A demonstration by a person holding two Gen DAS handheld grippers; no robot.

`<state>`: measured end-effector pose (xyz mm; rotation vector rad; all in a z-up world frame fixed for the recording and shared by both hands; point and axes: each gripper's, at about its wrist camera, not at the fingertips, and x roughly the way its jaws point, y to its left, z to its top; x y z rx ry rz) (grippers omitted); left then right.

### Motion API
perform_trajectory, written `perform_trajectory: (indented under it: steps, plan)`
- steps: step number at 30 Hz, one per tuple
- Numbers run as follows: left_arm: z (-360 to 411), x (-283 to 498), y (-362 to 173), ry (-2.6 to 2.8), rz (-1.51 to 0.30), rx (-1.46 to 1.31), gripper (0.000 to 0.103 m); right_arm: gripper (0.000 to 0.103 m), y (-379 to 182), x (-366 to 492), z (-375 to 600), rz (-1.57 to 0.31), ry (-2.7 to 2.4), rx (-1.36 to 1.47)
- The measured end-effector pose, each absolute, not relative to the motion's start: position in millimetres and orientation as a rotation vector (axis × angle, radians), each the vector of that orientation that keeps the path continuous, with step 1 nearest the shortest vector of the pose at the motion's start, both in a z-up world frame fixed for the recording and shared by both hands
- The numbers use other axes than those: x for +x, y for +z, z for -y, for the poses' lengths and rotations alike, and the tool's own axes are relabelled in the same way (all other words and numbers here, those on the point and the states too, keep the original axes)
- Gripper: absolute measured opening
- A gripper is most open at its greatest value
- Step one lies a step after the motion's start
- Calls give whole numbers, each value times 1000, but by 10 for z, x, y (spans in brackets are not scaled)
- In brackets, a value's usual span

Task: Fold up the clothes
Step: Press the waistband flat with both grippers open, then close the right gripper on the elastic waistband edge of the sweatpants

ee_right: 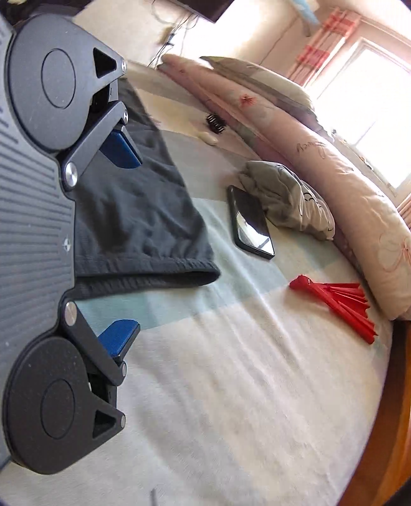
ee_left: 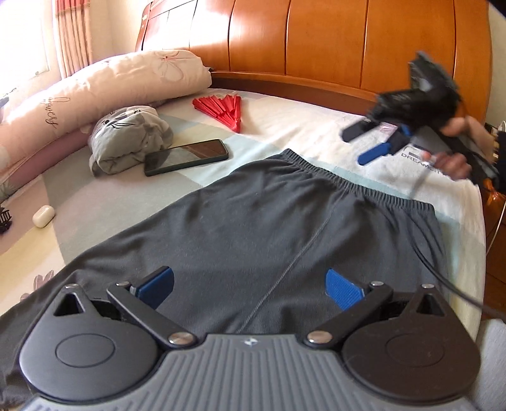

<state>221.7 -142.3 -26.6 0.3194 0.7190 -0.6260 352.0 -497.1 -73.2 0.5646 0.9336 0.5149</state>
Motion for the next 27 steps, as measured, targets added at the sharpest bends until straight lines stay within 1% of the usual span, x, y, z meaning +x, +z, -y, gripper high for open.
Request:
perform_trajectory:
  steps: [4,11,15,18,22,24,27]
  plan:
    - [1377,2170,-237,-596,-702,318,102,103,-839,3714,4924,-936,542,619]
    - [1347,2193,-228,-582,-697,310,102,103,-751,3835,4563,-891,698,631]
    - [1375,2198,-229,-588,-697,305,102,103,-827,3935,4182,-956,741,541]
    - [1378,2190,-224,-595,-695,300,102,102,-915,4034,4024,-971,670,437]
    - [1345,2192,-223,-589,-693,291,102,101,-856,4137,4155,-939,616,445]
    - [1322,2198,-222,-586,-691,281,102,103,-773,4135,4300,-909,606,454]
    - [1294,2210,-242,-585,-691,265,102,103,-751,4149,4562,-922,581,477]
